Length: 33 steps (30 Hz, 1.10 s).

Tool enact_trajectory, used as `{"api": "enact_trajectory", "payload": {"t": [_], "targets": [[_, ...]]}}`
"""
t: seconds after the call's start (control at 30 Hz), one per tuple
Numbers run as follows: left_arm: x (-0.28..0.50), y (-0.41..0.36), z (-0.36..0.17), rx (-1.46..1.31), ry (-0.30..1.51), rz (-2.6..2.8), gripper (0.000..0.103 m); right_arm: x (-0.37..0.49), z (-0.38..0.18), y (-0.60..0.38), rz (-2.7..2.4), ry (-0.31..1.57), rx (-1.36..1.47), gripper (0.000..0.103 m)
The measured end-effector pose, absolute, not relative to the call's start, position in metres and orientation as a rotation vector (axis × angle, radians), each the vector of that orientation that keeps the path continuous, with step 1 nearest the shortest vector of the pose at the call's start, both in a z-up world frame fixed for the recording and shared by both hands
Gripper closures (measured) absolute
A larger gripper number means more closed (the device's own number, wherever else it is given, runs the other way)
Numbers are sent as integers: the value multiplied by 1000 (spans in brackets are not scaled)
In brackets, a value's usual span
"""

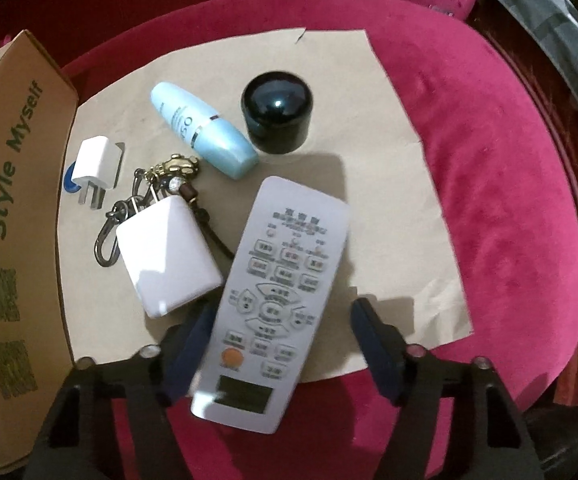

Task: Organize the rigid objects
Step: 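Clamp the box wall with the left tool while the right tool approaches the white remote, then grasp the white remote with the right gripper and lift it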

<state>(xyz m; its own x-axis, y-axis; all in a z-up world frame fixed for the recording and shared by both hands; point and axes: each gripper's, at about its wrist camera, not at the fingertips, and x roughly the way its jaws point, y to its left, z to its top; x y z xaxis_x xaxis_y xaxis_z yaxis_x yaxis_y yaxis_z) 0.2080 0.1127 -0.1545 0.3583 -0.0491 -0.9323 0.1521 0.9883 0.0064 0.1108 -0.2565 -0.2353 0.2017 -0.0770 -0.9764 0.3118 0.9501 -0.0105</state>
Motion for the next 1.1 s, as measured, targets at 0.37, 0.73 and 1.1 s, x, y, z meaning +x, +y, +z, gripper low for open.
{"api": "enact_trajectory", "payload": {"t": [0.37, 0.73, 1.1], "targets": [[206, 110, -156, 97, 1194, -123, 89, 114, -231, -265, -278, 1343, 220, 53], [206, 119, -156, 60, 1191, -130, 89, 110, -212, -262, -303, 1312, 211, 54], [208, 124, -154, 47, 1195, -142, 89, 111, -181, -246, -286, 1264, 178, 54]]}}
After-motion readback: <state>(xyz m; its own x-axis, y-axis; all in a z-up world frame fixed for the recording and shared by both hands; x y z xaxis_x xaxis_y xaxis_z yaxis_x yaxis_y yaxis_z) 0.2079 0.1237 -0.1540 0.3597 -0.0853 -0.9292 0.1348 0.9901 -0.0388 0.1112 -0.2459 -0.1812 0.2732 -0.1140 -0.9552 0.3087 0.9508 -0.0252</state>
